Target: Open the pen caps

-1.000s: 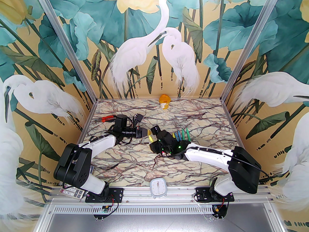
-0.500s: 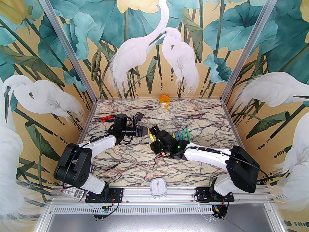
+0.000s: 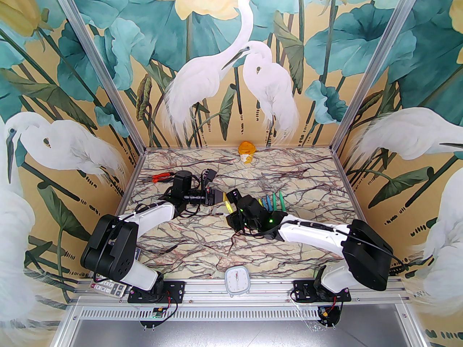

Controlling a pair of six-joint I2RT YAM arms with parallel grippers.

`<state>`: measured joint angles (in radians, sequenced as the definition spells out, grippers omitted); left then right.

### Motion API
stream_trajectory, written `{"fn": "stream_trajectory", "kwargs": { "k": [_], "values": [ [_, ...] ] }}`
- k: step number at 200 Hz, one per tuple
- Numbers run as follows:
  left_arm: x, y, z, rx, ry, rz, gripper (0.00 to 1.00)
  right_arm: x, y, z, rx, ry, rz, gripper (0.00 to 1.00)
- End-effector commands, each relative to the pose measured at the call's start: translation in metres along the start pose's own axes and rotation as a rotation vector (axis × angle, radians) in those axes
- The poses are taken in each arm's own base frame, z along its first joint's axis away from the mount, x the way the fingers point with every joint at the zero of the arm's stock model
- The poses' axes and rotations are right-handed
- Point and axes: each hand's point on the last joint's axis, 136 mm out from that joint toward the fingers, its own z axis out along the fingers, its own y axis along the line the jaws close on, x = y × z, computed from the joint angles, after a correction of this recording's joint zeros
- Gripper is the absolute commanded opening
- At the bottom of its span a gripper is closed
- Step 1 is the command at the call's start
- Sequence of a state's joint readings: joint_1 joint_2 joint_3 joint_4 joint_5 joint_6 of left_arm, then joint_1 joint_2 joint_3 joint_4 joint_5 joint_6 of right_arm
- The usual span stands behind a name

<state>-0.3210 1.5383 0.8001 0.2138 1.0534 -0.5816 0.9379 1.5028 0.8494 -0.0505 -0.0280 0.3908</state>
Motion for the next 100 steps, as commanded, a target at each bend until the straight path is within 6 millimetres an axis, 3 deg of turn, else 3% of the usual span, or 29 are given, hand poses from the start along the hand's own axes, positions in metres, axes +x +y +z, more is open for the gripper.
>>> {"fn": "stream_trajectory", "kwargs": {
  "k": [1, 47, 100],
  "values": [
    [-0.033, 0.024, -0.016, -0.108, -0.151, -0.025, 0.00, 0.031, 0.000, -0.008, -0.018, 0.095, -0.017, 0.00],
    [-0.043, 0.042, -0.027, -0.165, -0.214, -0.083, 0.00, 0.039, -0.004, -0.007, -0.008, 0.116, -0.018, 0.00],
    [-0.046, 0.048, -0.035, -0.212, -0.251, -0.088, 0.00, 0.042, -0.003, -0.005, -0.013, 0.135, -0.028, 0.00]
  ]
}}
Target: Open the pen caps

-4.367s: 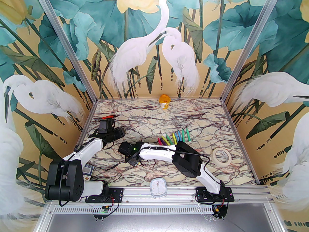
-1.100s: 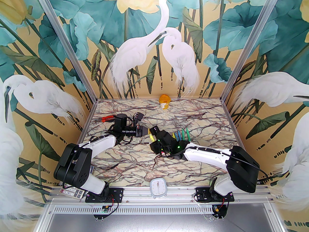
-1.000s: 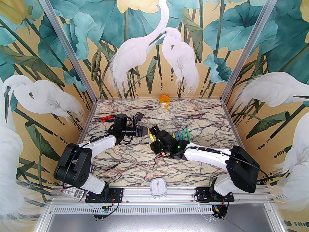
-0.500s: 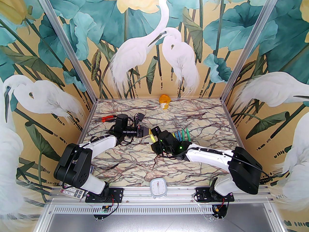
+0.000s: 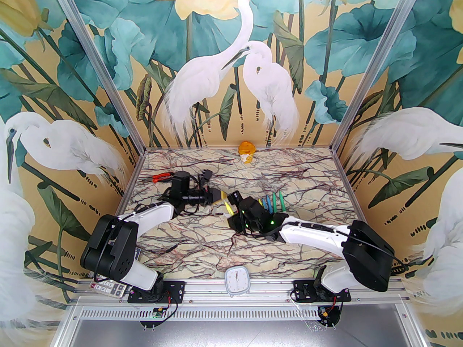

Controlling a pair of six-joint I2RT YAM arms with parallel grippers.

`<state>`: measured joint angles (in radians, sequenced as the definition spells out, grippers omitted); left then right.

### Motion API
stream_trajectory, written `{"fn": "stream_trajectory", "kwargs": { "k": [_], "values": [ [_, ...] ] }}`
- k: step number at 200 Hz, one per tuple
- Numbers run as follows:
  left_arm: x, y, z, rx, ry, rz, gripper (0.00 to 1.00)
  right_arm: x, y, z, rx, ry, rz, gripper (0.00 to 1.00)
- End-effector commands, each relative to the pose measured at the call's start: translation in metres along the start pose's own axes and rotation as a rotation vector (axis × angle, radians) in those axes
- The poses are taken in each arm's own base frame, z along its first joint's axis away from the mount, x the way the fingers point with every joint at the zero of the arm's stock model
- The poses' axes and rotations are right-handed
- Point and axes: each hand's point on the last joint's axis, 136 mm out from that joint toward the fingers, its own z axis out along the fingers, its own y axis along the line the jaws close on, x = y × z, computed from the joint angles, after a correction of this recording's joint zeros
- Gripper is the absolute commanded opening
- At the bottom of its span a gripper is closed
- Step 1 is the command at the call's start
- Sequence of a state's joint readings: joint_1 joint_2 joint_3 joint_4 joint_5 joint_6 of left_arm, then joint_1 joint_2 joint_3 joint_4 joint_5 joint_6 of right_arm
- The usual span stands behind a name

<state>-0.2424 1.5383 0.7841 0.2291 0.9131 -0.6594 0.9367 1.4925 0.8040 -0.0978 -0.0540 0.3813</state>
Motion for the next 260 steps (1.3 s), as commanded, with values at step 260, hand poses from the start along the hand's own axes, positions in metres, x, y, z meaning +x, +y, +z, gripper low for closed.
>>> {"fn": "stream_trajectory", "kwargs": {
  "k": [260],
  "values": [
    [0.052, 0.108, 0.011, -0.729, 0.328, 0.112, 0.10, -0.004, -0.051, 0.051, 0.344, 0.070, 0.227, 0.01]
  ]
}}
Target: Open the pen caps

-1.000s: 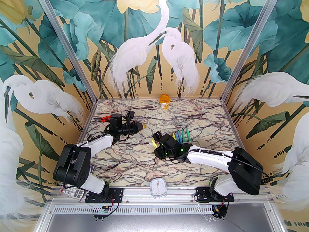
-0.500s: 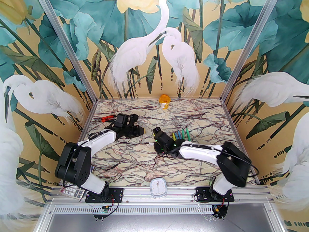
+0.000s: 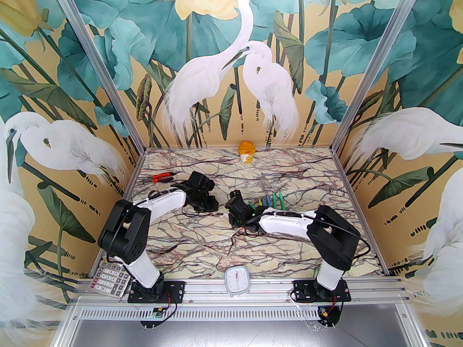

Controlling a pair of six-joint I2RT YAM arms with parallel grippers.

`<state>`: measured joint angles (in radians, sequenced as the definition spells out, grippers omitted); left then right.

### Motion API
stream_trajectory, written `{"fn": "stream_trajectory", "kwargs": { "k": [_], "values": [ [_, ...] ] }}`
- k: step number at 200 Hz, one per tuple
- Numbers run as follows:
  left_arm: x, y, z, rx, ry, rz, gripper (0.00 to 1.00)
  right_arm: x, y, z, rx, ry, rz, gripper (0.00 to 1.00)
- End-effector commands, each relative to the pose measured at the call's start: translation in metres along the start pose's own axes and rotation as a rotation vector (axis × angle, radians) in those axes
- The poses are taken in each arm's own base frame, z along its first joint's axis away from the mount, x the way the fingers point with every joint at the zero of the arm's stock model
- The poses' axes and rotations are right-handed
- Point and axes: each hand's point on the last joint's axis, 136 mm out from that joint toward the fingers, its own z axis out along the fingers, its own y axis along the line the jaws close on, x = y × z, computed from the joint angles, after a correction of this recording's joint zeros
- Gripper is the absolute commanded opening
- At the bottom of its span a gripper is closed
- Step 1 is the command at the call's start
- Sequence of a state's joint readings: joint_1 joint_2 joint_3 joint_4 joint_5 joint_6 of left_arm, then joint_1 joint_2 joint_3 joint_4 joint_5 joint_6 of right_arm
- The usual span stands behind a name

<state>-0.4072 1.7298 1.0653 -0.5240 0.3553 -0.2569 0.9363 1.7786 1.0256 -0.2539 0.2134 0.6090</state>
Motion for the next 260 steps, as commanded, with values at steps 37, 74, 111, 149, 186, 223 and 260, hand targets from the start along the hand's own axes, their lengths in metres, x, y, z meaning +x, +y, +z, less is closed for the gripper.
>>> {"fn": "stream_trajectory", "kwargs": {
  "k": [37, 74, 111, 149, 186, 223, 260],
  "values": [
    [-0.001, 0.004, 0.012, -0.069, 0.049, 0.037, 0.12, -0.003, 0.004, 0.003, -0.001, -0.003, 0.020, 0.01],
    [0.002, 0.005, 0.020, -0.124, 0.088, 0.064, 0.16, -0.001, 0.002, 0.005, 0.005, 0.002, 0.018, 0.01],
    [0.004, 0.008, 0.024, -0.160, 0.108, 0.072, 0.20, 0.002, -0.001, 0.006, 0.022, 0.010, 0.019, 0.01],
    [0.005, 0.011, 0.025, -0.179, 0.109, 0.071, 0.27, 0.006, -0.004, 0.006, 0.027, 0.016, 0.025, 0.02],
    [0.005, 0.011, 0.023, -0.183, 0.104, 0.074, 0.30, 0.009, -0.006, 0.006, 0.031, 0.022, 0.030, 0.02],
    [0.001, 0.006, 0.016, -0.163, 0.065, 0.078, 0.30, 0.008, -0.004, 0.005, 0.025, 0.024, 0.022, 0.03],
    [-0.011, 0.000, -0.005, -0.157, -0.034, 0.088, 0.39, 0.009, 0.008, 0.008, -0.013, 0.056, -0.018, 0.09]
  ]
}}
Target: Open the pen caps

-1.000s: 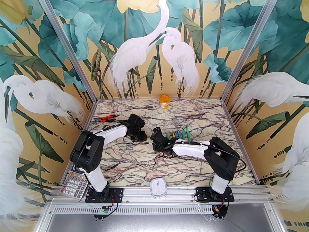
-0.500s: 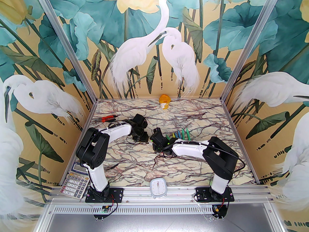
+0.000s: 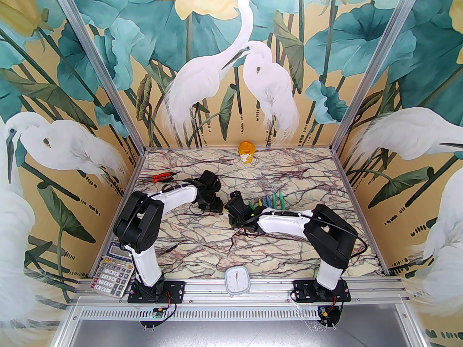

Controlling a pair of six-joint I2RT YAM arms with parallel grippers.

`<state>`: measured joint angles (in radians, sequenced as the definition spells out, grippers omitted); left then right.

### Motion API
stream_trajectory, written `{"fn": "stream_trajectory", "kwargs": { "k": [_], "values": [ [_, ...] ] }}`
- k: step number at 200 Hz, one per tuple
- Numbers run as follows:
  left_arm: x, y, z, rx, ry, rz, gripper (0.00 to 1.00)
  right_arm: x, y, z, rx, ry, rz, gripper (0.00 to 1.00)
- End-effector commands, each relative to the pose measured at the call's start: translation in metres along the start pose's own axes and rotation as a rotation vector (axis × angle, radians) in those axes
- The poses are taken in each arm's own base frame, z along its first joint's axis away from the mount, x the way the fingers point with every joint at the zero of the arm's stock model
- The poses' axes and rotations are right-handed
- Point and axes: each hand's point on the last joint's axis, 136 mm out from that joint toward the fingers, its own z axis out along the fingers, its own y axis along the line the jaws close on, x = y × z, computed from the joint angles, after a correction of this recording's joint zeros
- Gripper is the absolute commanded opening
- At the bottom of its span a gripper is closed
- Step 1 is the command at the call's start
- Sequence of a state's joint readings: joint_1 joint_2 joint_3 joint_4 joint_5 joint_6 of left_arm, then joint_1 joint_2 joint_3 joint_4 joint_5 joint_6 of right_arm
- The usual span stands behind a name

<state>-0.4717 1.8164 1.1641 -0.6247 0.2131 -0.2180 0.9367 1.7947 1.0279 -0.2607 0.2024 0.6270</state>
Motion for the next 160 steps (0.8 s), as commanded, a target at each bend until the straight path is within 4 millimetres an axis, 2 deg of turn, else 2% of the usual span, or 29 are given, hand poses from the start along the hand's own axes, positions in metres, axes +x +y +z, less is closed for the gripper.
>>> {"fn": "stream_trajectory", "kwargs": {
  "k": [1, 34, 101, 160],
  "values": [
    [-0.012, -0.001, -0.021, -0.015, -0.094, 0.008, 0.40, 0.003, 0.008, 0.004, -0.013, 0.034, -0.032, 0.09],
    [-0.016, 0.011, -0.037, -0.034, -0.164, -0.014, 0.47, 0.006, 0.007, 0.011, 0.008, 0.056, -0.035, 0.14],
    [-0.021, 0.040, -0.076, -0.023, -0.320, -0.095, 0.55, 0.013, 0.000, 0.019, 0.062, 0.092, -0.043, 0.22],
    [-0.018, 0.057, -0.083, -0.053, -0.362, -0.124, 0.57, 0.014, 0.001, 0.022, 0.085, 0.104, -0.060, 0.28]
  ]
}}
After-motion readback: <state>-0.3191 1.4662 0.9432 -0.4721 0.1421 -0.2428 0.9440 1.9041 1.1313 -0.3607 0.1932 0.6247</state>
